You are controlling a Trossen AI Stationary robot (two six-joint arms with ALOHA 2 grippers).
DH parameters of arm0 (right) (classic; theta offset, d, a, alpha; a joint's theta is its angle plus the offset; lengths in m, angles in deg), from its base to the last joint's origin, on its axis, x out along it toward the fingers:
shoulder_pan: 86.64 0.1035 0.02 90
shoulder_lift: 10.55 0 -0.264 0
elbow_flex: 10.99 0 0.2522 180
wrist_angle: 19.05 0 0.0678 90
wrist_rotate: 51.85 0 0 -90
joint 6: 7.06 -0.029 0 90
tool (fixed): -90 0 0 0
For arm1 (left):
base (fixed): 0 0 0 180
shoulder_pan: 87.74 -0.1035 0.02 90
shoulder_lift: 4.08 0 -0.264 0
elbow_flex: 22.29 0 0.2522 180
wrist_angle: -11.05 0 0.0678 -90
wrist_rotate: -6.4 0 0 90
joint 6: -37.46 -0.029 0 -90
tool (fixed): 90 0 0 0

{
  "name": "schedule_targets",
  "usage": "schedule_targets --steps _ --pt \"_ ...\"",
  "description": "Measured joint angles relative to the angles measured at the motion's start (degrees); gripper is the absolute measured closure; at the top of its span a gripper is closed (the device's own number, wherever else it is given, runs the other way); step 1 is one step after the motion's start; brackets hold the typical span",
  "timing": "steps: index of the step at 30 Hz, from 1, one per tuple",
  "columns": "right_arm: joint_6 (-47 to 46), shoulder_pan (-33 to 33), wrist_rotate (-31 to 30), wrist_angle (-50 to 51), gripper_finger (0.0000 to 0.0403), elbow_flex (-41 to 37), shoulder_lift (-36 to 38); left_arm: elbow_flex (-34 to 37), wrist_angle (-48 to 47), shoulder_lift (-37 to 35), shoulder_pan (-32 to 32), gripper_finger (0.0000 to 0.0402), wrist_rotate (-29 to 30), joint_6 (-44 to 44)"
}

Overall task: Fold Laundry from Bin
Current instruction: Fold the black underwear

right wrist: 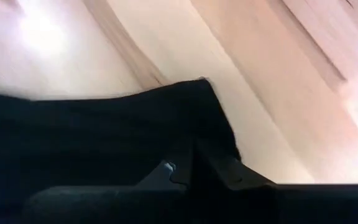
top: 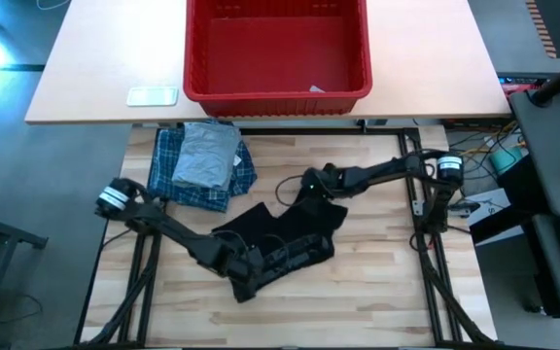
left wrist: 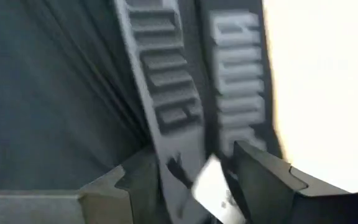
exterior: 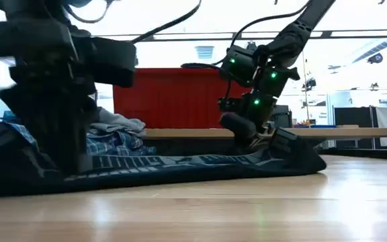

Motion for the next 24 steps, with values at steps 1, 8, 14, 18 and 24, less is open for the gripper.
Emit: schedule_targets --steps 1,8,14,18,24 --pt "0.73 -0.53 0.34 0.67 0.0394 -0.32 1.12 0.02 -0.61 -0.85 0.06 0.0219 -0.13 0.7" --pt "3.6 0.69 3.33 4.1 0.0394 -1.11 11.78 -3.56 -6.16 -8.36 -0.4 0.0219 6.38 -0.21" --pt "0.6 9.81 6.62 9.56 0.0394 -4.03 22.32 -3.7 -8.97 -12.9 -1.32 0.0219 11.19 -0.41" --pt "-13.32 15.72 6.68 14.42 0.0377 -6.46 26.98 -2.62 -9.6 -12.73 -1.28 0.0219 8.07 2.57" --pt "-48.32 21.47 6.19 16.36 0.0299 -9.16 28.26 -2.03 -11.76 -9.85 -2.13 0.0219 3.19 11.88"
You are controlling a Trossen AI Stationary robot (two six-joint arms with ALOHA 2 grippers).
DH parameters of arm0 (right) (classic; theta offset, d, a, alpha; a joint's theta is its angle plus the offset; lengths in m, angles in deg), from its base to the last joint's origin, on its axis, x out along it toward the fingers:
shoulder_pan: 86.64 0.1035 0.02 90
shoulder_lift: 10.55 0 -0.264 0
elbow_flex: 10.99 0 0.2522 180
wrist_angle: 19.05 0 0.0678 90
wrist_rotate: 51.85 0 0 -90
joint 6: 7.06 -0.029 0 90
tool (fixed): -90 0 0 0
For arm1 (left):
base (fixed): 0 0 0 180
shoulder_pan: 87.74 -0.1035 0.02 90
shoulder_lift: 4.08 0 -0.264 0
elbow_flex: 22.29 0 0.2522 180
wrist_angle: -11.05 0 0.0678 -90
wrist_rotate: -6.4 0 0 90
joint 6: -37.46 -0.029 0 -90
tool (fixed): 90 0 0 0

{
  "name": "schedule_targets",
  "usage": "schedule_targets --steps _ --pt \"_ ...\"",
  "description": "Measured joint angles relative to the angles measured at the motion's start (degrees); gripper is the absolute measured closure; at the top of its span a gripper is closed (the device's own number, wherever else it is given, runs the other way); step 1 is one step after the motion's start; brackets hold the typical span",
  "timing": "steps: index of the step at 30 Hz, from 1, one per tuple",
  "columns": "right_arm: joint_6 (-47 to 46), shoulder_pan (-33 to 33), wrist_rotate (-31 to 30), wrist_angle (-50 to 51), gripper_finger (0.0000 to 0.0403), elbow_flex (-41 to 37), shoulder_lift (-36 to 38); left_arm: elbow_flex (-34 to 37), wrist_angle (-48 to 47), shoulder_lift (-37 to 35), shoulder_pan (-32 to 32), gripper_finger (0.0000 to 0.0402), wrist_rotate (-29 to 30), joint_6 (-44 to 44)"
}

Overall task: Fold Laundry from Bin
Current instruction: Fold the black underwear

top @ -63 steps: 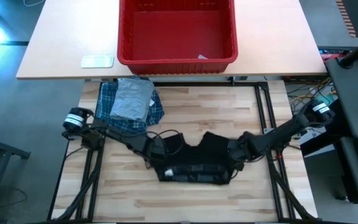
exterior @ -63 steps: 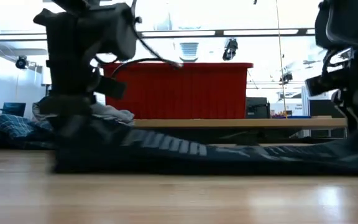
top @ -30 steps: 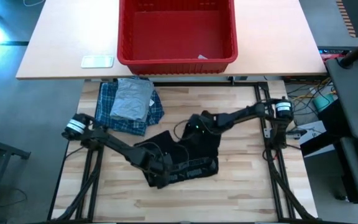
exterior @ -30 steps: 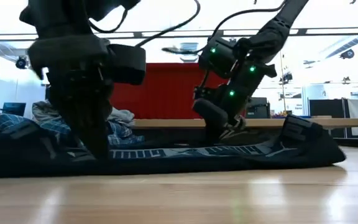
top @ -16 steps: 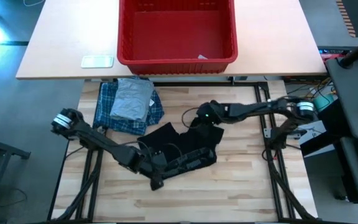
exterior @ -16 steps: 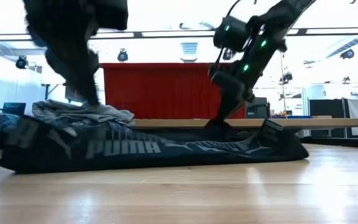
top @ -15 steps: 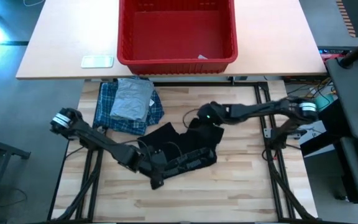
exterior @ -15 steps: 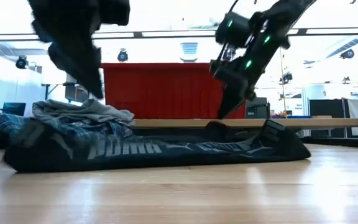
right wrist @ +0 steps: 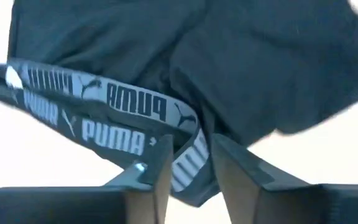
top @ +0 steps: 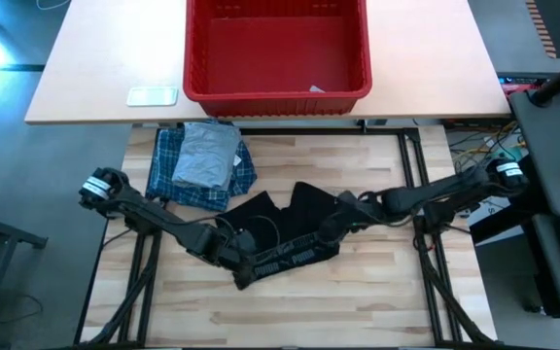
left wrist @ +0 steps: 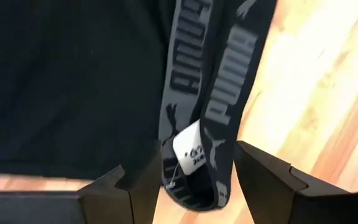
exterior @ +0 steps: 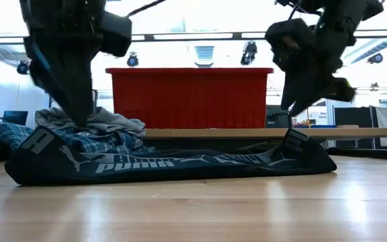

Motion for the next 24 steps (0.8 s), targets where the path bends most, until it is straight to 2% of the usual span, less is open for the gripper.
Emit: schedule_targets --steps 2,6,13,20,24 --pt "-7.05 0.54 0.13 -0.36 0.0273 -0.11 -1.06 0.35 -0.45 0.41 -0.45 0.0219 -1.11 1.87" --pt "-10.15 0.05 1.66 -0.24 0.0245 -0.4 -5.27 3.46 -0.78 0.42 -2.37 0.0219 -4.22 3.22" --pt "-6.74 1.72 7.66 -8.45 0.0254 -0.4 -12.49 5.33 1.32 0.27 -3.11 0.0219 -5.39 2.1" --pt "1.23 14.2 10.03 -11.37 0.0277 2.92 -12.56 5.18 1.93 0.25 -6.81 0.0219 -5.35 -2.19" --pt "0.34 21.5 10.22 -6.46 0.0279 2.81 -14.44 5.18 2.18 0.26 -9.94 0.0219 -5.15 -7.99"
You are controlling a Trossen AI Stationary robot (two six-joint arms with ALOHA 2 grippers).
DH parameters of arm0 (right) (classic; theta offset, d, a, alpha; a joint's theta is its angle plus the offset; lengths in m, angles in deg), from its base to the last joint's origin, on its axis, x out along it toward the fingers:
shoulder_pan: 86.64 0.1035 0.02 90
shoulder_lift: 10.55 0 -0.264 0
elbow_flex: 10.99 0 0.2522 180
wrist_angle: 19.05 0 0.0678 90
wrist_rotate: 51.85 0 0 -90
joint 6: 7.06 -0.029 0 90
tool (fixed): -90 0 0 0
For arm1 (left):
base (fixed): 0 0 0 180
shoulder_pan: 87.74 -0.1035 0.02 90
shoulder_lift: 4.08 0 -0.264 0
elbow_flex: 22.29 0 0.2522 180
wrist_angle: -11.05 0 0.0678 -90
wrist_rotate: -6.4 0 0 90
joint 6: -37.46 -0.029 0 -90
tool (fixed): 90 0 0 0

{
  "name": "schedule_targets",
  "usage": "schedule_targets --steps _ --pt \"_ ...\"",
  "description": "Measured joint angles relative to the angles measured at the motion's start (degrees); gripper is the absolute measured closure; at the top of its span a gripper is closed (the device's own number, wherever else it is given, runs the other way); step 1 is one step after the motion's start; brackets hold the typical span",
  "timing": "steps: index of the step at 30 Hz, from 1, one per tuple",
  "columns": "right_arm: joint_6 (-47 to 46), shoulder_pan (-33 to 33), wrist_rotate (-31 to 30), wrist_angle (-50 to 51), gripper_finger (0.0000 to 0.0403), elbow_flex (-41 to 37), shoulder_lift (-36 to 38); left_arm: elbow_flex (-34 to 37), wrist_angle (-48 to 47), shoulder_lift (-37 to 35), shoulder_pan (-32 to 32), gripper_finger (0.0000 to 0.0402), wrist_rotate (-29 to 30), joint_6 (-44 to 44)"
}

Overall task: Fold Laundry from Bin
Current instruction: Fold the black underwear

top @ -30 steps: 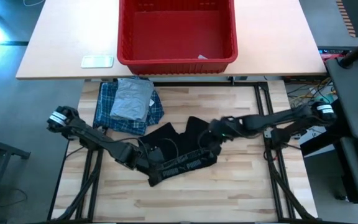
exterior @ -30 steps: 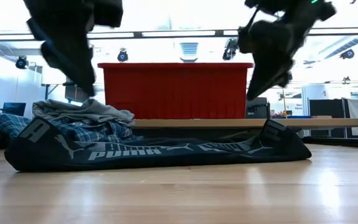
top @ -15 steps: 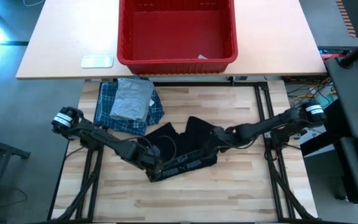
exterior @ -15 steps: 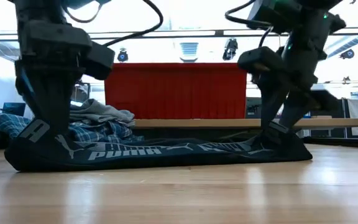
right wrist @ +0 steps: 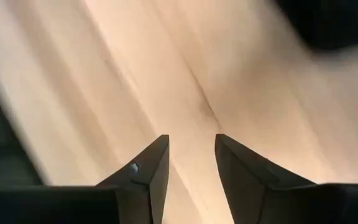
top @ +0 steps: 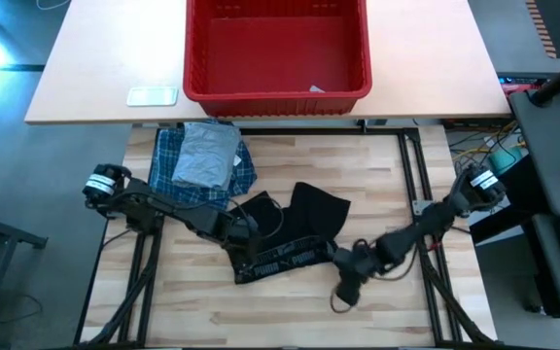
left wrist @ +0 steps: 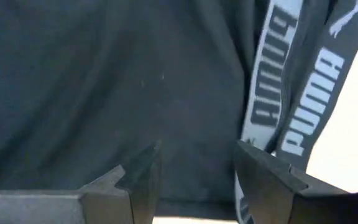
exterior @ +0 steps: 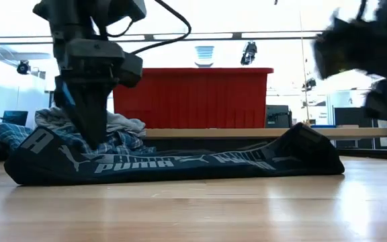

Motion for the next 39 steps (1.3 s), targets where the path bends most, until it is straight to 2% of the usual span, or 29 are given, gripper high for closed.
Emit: schedule_targets --steps 3,6,9,11,17,21,25,29,35,37,39 --pt "-5.69 2.45 -2.5 2.23 0.0277 -0.19 0.67 -0.08 1.02 -0.02 -0.82 0.0219 -0.73 -4.16" --pt "-8.71 2.05 -10.87 1.25 0.0279 1.21 4.7 -0.08 2.33 -0.02 -0.52 0.0219 -1.89 -5.9" --pt "-9.84 -2.64 -17.55 1.41 0.0282 1.23 7.28 -0.08 7.01 -0.02 -0.3 0.0219 -1.21 -7.84" --pt "-6.31 -7.38 -20.71 1.06 0.0282 1.1 7.39 -0.09 11.11 0.04 -0.44 0.0219 1.03 -7.83" --pt "6.1 -19.96 -20.44 -1.37 0.0283 1.09 3.09 -0.11 15.03 0.09 -3.84 0.0219 6.27 -7.8" --pt "8.57 -22.71 -17.2 -2.45 0.0283 1.09 -1.45 2.01 15.62 0.32 -8.22 0.0219 7.66 -7.02" --pt "7.58 -19.97 -11.03 -3.18 0.0283 1.55 -5.11 5.82 15.37 1.88 -11.45 0.0219 7.66 -6.16" --pt "5.73 -13.72 -8.26 -1.01 0.0283 4.45 -5.89 8.03 16.58 3.6 -12.12 0.0221 6.53 -7.01" --pt "6.22 -3.77 -6.81 0.19 0.0283 9.31 -4.63 8.75 17.04 5.12 -12.53 0.0231 6.19 -7.71" --pt "6.57 -1.82 -6.15 1.52 0.0282 10.93 -4.77 8.86 17.75 5.19 -12.71 0.0234 6.16 -8.17" --pt "6.9 -1.65 -8.54 2.16 0.0283 12.47 -4.85 8.92 18.83 5.25 -12.78 0.0237 6.09 -8.64"
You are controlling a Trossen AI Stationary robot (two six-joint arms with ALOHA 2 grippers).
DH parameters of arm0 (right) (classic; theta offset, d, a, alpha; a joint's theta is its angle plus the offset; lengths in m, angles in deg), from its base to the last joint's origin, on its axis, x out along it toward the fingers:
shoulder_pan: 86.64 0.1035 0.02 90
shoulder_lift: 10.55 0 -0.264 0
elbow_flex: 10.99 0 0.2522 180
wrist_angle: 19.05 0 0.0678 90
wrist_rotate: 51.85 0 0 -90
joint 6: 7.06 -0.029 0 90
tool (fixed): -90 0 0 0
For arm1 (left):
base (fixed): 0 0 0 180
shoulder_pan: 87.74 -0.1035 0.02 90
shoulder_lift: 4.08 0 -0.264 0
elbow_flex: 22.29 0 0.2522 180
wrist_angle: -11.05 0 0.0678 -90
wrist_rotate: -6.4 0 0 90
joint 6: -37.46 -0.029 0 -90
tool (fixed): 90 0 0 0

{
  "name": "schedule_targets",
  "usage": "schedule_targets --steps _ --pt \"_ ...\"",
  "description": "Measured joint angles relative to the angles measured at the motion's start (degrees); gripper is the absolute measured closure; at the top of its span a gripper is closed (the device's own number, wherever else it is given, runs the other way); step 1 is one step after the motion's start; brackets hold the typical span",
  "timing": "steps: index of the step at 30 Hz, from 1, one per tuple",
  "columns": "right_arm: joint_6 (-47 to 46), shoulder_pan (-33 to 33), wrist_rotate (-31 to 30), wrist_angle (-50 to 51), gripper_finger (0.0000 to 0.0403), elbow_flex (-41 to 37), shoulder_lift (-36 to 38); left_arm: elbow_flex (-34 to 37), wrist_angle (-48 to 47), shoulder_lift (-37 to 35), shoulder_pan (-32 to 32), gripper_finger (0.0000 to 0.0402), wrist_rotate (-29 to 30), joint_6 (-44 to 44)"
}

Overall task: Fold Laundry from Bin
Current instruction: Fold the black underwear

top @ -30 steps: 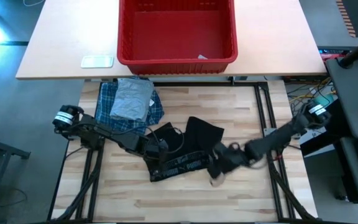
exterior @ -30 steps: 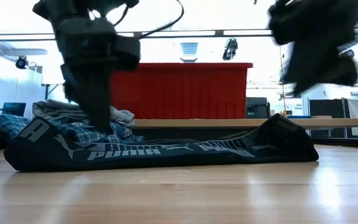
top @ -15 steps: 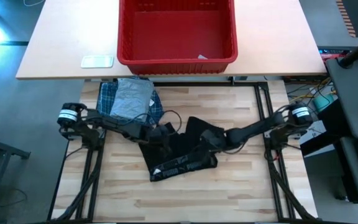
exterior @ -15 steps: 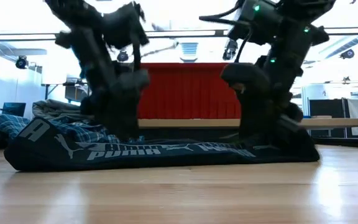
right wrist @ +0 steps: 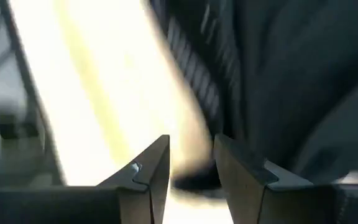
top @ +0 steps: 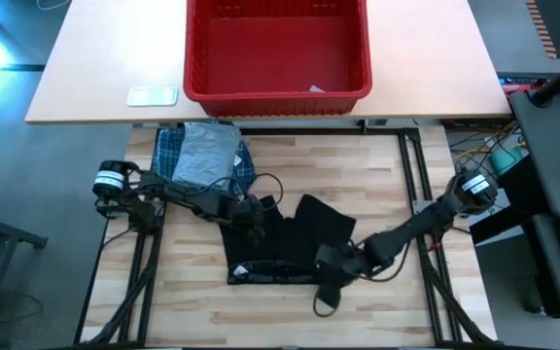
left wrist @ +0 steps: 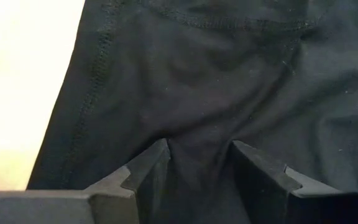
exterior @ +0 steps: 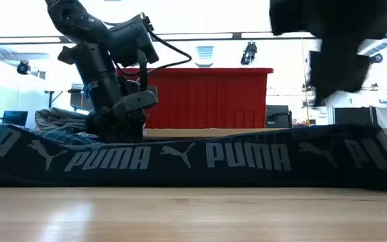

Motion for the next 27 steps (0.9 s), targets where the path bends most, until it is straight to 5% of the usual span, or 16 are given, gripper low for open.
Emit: schedule_targets --steps 5,7,11,15,27 --pt "0.99 -4.97 -21.25 -0.04 0.0283 3.07 -2.46 -1.24 0.28 0.22 -0.02 0.0238 -0.38 -2.09" --pt "1.08 -8.22 -23.72 0.05 0.0284 3.86 -5.47 -2.16 0.28 0.3 -0.02 0.0238 -0.6 -2.81" --pt "2.98 -11.88 -15.1 -2.9 0.0291 6.7 -13.66 -3.64 -1.4 0.42 -0.2 0.0238 -0.88 -3.24" --pt "5.26 -7.69 -5.58 -5.75 0.0296 12.73 -19.94 -3.48 -3.14 0.32 -0.85 0.0238 -0.98 -3.28" --pt "7.4 3.26 1.27 -0.39 0.0296 23.86 -25.59 -3.33 -5.84 0.02 -3.94 0.0238 -0.63 -4.66"
